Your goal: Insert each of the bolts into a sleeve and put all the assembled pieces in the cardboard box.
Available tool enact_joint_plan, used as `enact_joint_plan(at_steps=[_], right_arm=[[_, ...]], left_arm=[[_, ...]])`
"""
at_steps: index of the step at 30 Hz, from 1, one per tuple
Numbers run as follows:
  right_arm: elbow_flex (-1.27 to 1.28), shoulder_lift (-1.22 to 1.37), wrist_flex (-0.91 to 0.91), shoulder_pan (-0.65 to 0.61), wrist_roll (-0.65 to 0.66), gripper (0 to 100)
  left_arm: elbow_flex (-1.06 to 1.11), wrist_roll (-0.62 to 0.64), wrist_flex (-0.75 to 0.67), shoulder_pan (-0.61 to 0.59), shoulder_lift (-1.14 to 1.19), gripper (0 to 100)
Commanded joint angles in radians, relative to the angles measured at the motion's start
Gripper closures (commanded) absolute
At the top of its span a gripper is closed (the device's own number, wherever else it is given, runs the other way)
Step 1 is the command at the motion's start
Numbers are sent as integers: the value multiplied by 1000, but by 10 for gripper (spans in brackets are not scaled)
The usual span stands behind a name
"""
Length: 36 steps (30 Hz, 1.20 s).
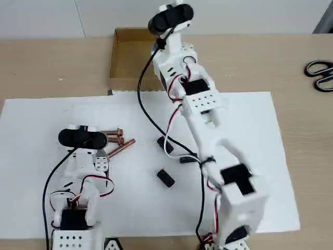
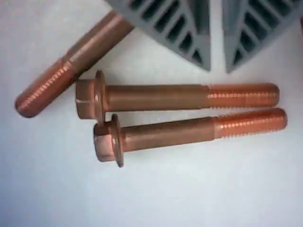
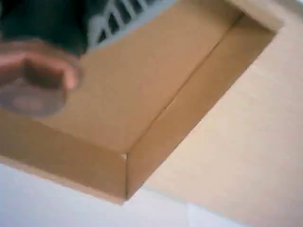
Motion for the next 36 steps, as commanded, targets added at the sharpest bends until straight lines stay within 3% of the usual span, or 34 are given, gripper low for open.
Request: enact_joint_plan(at_steps=[1, 11, 16, 22, 36], right_arm=[[-112, 64, -85, 12, 12, 995], [-150, 255, -94, 15, 46, 988], [-152, 283, -13, 15, 69, 862], [-192, 255, 35, 24, 71, 850], [-281, -79, 736, 22, 64, 851]], left_arm=[[-7, 2, -18, -6, -11, 994], [-7, 2, -18, -6, -11, 994], [-7, 2, -18, -6, -11, 994], [-7, 2, -18, -6, -11, 994], [-7, 2, -18, -6, -11, 994]])
